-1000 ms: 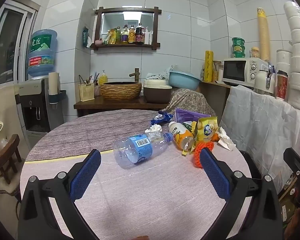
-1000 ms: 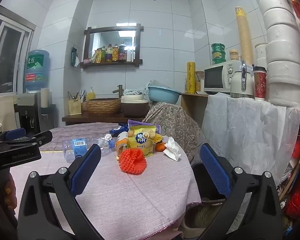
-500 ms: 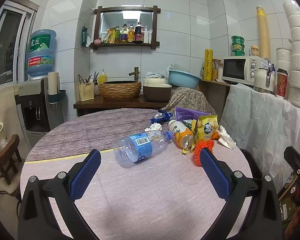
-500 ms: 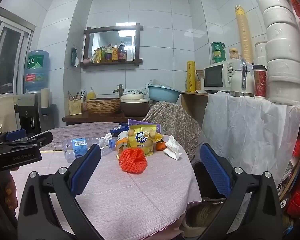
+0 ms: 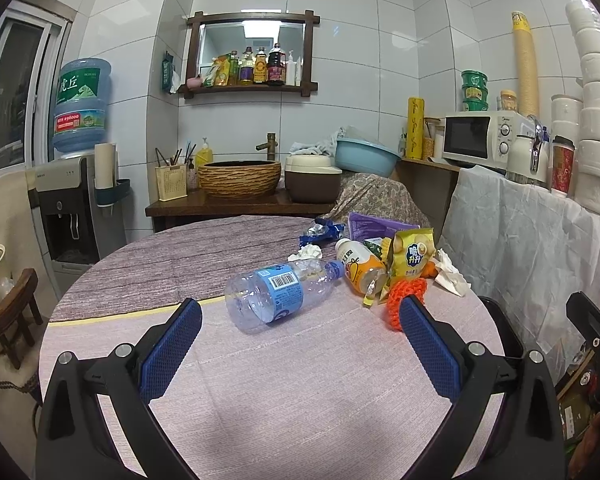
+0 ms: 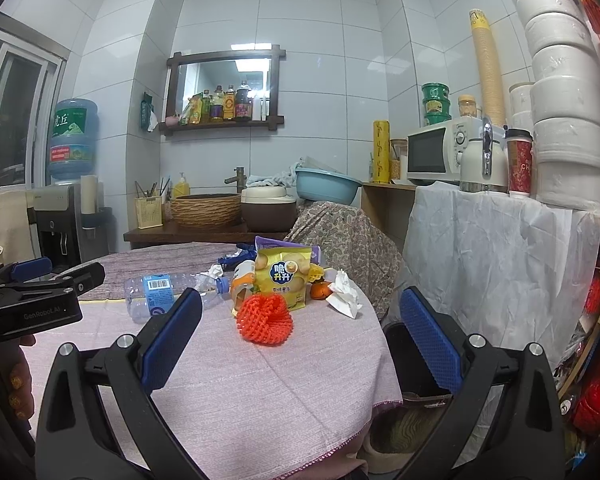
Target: Collect trash
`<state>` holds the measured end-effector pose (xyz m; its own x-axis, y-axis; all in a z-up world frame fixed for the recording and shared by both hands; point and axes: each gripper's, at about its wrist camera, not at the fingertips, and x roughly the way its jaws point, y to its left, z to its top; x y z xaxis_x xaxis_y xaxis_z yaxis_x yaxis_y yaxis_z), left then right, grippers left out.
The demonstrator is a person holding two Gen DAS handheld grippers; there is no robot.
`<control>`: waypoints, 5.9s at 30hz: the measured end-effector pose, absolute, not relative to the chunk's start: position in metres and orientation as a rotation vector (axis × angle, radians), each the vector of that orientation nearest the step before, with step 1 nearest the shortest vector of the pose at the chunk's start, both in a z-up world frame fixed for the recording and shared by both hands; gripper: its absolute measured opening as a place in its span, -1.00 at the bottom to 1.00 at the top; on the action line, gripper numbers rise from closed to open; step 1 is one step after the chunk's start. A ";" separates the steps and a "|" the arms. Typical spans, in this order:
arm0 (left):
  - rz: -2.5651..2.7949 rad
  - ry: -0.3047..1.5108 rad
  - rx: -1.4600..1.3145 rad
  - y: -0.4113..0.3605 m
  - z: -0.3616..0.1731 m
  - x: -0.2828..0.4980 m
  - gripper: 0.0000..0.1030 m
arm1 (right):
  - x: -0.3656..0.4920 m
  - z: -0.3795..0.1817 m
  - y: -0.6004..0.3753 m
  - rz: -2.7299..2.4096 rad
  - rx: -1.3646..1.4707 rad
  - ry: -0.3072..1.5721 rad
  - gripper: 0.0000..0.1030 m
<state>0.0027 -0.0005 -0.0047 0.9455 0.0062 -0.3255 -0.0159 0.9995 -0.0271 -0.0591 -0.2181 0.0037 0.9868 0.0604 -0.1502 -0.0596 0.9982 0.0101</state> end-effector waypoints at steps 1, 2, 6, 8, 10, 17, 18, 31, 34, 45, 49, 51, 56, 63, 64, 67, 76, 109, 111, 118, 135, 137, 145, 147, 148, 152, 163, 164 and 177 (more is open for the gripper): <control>0.010 0.331 -0.028 -0.001 -0.004 0.002 0.90 | -0.059 0.003 -0.218 0.060 0.006 0.152 0.90; 0.011 0.331 -0.027 -0.002 -0.003 0.001 0.90 | -0.059 0.003 -0.218 0.061 0.007 0.153 0.90; 0.013 0.328 -0.028 -0.001 -0.004 0.001 0.90 | -0.058 0.003 -0.219 0.060 0.006 0.155 0.90; 0.012 0.330 -0.028 -0.001 -0.004 0.001 0.90 | -0.058 0.002 -0.219 0.060 0.008 0.154 0.91; 0.011 0.331 -0.029 -0.001 -0.004 0.001 0.90 | -0.058 0.001 -0.219 0.061 0.009 0.155 0.91; 0.011 0.331 -0.027 -0.001 -0.004 0.001 0.90 | -0.059 0.001 -0.219 0.060 0.008 0.155 0.91; 0.012 0.331 -0.028 -0.001 -0.004 0.001 0.90 | -0.059 0.001 -0.219 0.060 0.008 0.156 0.91; 0.012 0.332 -0.029 -0.001 -0.004 0.001 0.90 | -0.058 0.001 -0.220 0.061 0.008 0.157 0.91; 0.011 0.332 -0.028 -0.001 -0.004 0.001 0.90 | -0.058 0.001 -0.219 0.061 0.009 0.159 0.91; 0.009 0.336 -0.029 -0.001 -0.004 0.002 0.90 | -0.058 0.001 -0.219 0.062 0.010 0.161 0.90; 0.008 0.336 -0.030 0.000 -0.004 0.002 0.90 | -0.058 0.001 -0.219 0.063 0.010 0.162 0.90; 0.008 0.337 -0.031 -0.001 -0.004 0.002 0.90 | -0.058 0.001 -0.219 0.063 0.010 0.162 0.90; 0.008 0.337 -0.031 0.000 -0.004 0.002 0.90 | -0.058 0.000 -0.218 0.067 0.010 0.169 0.90; 0.007 0.347 -0.029 -0.002 -0.008 0.003 0.90 | -0.058 -0.001 -0.218 0.068 0.009 0.172 0.91; 0.007 0.346 -0.030 -0.002 -0.008 0.003 0.90 | -0.058 -0.001 -0.218 0.069 0.008 0.172 0.91; 0.008 0.344 -0.028 -0.002 -0.009 0.003 0.90 | -0.058 -0.001 -0.217 0.069 0.007 0.171 0.90; 0.008 0.354 -0.028 -0.003 -0.009 0.003 0.90 | -0.055 -0.003 -0.217 0.067 0.008 0.188 0.91; -0.224 0.731 0.099 0.033 -0.027 0.128 0.90 | 0.137 -0.053 -0.196 0.413 0.136 0.735 0.66; -0.244 0.757 0.142 0.032 -0.026 0.145 0.90 | 0.151 -0.054 -0.189 0.420 0.122 0.759 0.56; -0.271 0.869 0.352 0.019 -0.021 0.191 0.90 | 0.180 -0.064 -0.165 0.358 -0.003 0.817 0.30; -0.276 1.119 0.675 -0.003 -0.068 0.251 0.60 | 0.197 -0.082 -0.156 0.398 0.004 0.883 -0.45; -0.275 1.128 0.648 -0.001 -0.069 0.252 0.51 | 0.196 -0.082 -0.156 0.406 0.008 0.881 -0.53; -0.280 1.112 0.625 0.001 -0.068 0.246 0.47 | 0.186 -0.084 -0.156 0.423 0.007 0.865 -0.57; -0.283 1.094 0.610 0.002 -0.065 0.242 0.45 | 0.184 -0.084 -0.157 0.431 0.015 0.862 -0.60; -0.284 1.079 0.594 0.004 -0.063 0.240 0.44 | 0.183 -0.084 -0.157 0.438 0.019 0.860 -0.64; -0.289 1.029 0.513 0.013 -0.055 0.226 0.42 | 0.174 -0.081 -0.159 0.467 0.028 0.844 -0.71; -0.311 0.863 0.254 0.030 -0.029 0.171 0.38 | 0.132 -0.073 -0.167 0.559 0.059 0.780 -0.75; -0.312 0.847 0.240 0.028 -0.028 0.165 0.38 | 0.129 -0.073 -0.169 0.568 0.063 0.779 -0.75; -0.525 0.698 0.153 -0.046 0.011 0.131 0.38 | 0.095 -0.044 -0.237 0.520 0.157 0.616 -0.75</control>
<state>0.1310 -0.0458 0.0105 0.6427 -0.4087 -0.6479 0.5090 0.8599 -0.0376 0.0949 -0.2368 -0.0441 0.6931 0.5089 -0.5106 -0.4173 0.8608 0.2913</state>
